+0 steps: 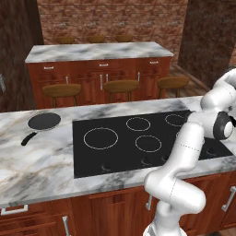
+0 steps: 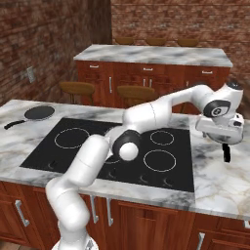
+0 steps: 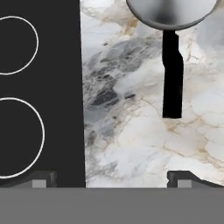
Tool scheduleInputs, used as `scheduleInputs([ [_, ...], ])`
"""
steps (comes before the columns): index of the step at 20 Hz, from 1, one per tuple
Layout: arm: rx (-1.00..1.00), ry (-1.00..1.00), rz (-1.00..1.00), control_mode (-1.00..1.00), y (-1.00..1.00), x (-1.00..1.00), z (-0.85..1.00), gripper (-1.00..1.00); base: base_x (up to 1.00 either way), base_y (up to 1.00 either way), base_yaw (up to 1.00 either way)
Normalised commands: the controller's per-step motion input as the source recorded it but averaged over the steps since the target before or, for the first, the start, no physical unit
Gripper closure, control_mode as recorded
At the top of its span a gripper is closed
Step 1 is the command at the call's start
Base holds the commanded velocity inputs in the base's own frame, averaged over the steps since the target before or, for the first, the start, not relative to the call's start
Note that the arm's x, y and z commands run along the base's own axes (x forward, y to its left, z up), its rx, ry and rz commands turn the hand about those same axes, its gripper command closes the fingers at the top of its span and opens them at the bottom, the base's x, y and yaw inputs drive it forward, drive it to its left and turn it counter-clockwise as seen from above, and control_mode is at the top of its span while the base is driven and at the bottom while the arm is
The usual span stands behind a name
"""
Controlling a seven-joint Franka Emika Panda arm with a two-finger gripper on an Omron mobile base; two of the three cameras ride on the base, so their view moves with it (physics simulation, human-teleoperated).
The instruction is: Place both pans onto different burners. Then place the bell pepper and the shrimp on different pans.
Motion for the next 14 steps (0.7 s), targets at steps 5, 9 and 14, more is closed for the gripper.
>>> scheduleInputs([
  [5,0.00,0.00,0.00,-1.00,-0.10,0.14,-0.43,-1.00,0.00,0.00,0.00],
  [9,-0.02,0.00,0.00,-1.00,-0.06,0.15,-0.40,-1.00,0.00,0.00,0.00],
  [14,0.00,0.00,-0.01,-1.00,-0.18,0.20,-0.28,-1.00,0.00,0.00,0.00],
])
